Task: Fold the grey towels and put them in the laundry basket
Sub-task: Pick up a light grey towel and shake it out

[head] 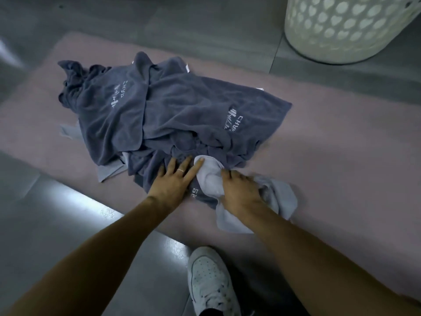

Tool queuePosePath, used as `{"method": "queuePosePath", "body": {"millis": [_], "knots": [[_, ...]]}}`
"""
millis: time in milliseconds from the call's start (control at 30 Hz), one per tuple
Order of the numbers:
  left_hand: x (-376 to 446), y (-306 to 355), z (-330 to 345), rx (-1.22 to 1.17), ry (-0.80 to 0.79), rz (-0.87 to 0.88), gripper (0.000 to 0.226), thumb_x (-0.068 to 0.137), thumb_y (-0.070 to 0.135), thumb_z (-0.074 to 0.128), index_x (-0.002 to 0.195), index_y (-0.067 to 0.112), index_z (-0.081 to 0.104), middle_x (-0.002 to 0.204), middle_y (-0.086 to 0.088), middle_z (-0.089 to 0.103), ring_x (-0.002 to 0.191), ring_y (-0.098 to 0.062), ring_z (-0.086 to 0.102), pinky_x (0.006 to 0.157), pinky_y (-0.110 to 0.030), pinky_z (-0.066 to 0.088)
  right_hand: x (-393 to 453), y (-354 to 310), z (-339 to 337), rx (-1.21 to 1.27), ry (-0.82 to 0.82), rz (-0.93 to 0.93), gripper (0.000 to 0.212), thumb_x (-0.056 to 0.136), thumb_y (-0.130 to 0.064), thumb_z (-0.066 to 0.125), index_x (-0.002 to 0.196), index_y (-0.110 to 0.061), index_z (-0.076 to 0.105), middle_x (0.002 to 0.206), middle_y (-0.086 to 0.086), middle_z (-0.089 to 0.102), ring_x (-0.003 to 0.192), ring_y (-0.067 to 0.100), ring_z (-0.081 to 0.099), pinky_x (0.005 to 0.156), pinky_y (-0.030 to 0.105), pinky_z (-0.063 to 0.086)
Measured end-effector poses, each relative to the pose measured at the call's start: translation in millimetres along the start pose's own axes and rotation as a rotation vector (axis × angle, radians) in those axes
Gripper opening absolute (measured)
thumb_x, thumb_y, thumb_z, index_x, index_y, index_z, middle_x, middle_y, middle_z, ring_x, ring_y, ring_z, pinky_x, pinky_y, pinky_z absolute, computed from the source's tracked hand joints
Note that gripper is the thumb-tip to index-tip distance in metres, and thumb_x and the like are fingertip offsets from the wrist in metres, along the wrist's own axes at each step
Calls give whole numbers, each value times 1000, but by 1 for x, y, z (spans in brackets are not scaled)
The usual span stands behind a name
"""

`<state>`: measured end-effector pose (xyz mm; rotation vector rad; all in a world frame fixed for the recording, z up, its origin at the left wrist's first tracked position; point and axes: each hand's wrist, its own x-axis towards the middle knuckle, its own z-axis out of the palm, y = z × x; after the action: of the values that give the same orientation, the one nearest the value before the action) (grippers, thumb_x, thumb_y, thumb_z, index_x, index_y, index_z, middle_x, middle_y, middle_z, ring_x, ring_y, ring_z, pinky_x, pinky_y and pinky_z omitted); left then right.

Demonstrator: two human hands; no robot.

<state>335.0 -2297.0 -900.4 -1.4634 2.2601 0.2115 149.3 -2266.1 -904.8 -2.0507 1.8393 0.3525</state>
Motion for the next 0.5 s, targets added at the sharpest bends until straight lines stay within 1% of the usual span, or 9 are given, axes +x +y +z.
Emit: {"method": "queuePosePath", "body": {"millis": [33, 100, 200, 300, 367, 433, 500], "knots": [[2, -1, -2, 2, 2, -18, 93, 96, 30, 49, 141, 36, -33, 162, -1, -2, 146, -38, 6, 116, -54, 19, -4, 1, -3, 4, 7, -26, 59, 89, -26, 61, 138, -6, 35, 129, 14, 53, 114, 30, 57, 91, 39, 49], [9, 2, -9, -4, 2, -64, 84, 98, 26, 45, 149, 34, -22, 162, -3, 2, 145, -40, 10, 114, -53, 24, -15, 6, -13, 60, -13, -36, 47, 91, -25, 59, 130, -4, 43, 123, 13, 52, 108, 30, 60, 84, 36, 50], [19, 18, -24, -8, -50, -130, 83, 96, 22, 51, 153, 29, -9, 160, -7, 10, 143, -41, 16, 109, -50, 35, -32, 15, -39, 156, -51, 0, 35, 94, -25, 57, 123, -7, 51, 123, 13, 53, 108, 28, 58, 84, 34, 48], [22, 30, -42, -4, -77, -159, 86, 93, 17, 57, 154, 28, -4, 158, -8, 17, 142, -42, 20, 97, -47, 46, -48, 19, -69, 232, -138, 27, 39, 96, -27, 55, 128, -6, 51, 132, 13, 51, 118, 29, 54, 93, 33, 44], [19, 29, -52, -29, -79, -172, 89, 91, 18, 62, 154, 28, 0, 157, -8, 21, 142, -41, 22, 97, -47, 48, -59, 19, -85, 324, -181, 42, 47, 96, -32, 55, 133, -5, 48, 135, 14, 49, 121, 30, 52, 95, 33, 43], [15, 26, -61, -53, -63, -172, 91, 88, 23, 66, 153, 28, 4, 156, -8, 24, 140, -40, 26, 98, -47, 47, -71, 19, -94, 409, -180, 46, 52, 95, -39, 55, 134, -4, 48, 134, 14, 51, 118, 29, 54, 88, 30, 42], [9, 24, -70, -63, -39, -165, 87, 89, 23, 65, 154, 27, 6, 156, -9, 23, 138, -40, 29, 98, -47, 46, -84, 20, -99, 484, -176, 59, 54, 96, -43, 52, 133, -4, 49, 130, 13, 55, 114, 27, 56, 81, 26, 38]]}}
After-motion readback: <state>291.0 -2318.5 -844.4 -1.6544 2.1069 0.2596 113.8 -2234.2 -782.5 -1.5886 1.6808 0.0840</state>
